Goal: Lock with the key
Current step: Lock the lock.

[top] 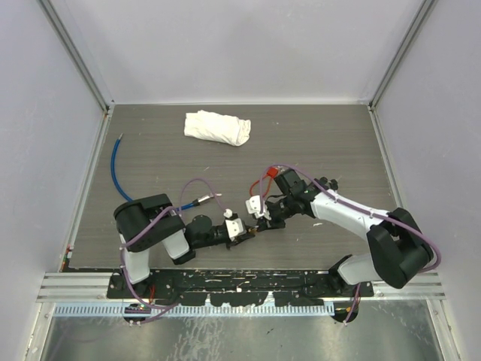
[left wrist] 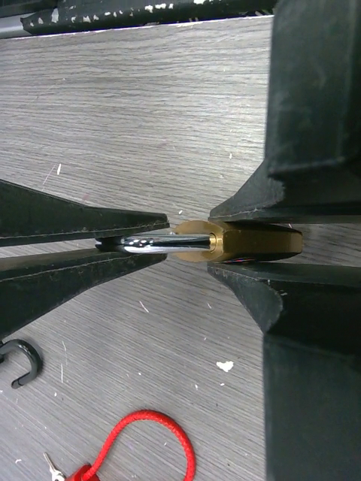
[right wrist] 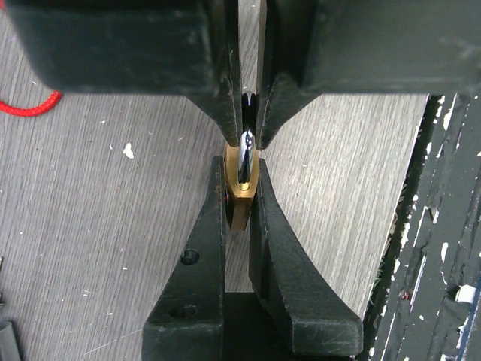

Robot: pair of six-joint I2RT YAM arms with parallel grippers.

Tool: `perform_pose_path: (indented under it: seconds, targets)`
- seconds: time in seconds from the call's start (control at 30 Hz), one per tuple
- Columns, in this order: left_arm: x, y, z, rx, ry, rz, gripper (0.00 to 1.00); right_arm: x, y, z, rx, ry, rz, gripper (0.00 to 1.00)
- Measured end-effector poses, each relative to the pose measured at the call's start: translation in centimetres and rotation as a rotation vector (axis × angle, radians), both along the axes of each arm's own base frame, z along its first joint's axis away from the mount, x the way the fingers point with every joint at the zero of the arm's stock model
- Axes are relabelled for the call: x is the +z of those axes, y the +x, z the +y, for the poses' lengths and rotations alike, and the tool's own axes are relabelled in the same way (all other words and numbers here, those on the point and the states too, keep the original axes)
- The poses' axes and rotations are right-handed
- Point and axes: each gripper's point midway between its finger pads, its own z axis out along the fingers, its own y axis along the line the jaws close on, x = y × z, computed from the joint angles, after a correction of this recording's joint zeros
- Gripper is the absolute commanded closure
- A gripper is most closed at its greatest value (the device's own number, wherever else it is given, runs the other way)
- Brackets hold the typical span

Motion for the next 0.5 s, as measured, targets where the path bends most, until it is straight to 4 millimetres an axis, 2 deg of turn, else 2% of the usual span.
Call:
perform_pose_path:
  seconds: [0.5]
  targets:
    - [-0.2, -0.4, 0.8, -0.083, -0.040, 0.095, 1.00, -0.8, 0.2, 1.4, -0.008, 0.011, 0.034, 0.99]
